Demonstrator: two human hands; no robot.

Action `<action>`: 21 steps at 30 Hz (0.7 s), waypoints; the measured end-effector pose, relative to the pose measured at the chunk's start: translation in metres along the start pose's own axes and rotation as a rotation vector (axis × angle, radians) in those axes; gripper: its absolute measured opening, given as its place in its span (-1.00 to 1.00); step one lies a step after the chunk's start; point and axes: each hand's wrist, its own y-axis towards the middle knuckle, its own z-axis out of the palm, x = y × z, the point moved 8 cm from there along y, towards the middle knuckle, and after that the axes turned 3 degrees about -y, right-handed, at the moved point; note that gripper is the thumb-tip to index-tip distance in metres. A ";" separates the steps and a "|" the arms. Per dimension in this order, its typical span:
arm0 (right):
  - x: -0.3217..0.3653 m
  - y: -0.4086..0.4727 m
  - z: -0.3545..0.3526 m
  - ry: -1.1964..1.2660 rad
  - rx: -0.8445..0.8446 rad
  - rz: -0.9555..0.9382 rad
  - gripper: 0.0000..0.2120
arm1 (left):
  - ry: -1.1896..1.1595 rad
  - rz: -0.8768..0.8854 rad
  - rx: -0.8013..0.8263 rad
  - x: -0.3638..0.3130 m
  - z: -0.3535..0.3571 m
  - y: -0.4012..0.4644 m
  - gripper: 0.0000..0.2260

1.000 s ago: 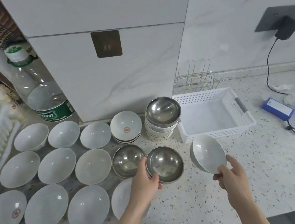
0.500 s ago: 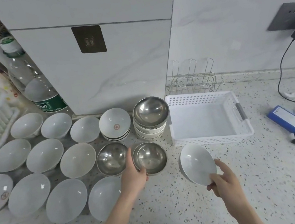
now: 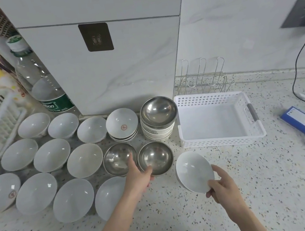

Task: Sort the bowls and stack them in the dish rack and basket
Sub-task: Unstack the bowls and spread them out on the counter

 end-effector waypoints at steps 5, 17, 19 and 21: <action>0.000 -0.005 0.008 -0.030 0.008 -0.012 -0.55 | -0.018 -0.030 0.050 0.001 0.000 -0.004 -0.21; -0.004 -0.027 0.060 -0.292 0.098 -0.077 -0.51 | 0.283 0.170 0.097 0.010 -0.037 -0.044 -0.76; -0.006 -0.031 0.070 -0.319 0.104 -0.080 -0.51 | 0.390 0.210 0.098 0.014 -0.037 -0.049 -0.76; -0.007 -0.034 0.079 -0.345 0.105 -0.084 -0.51 | 0.447 0.240 0.086 0.016 -0.038 -0.052 -0.75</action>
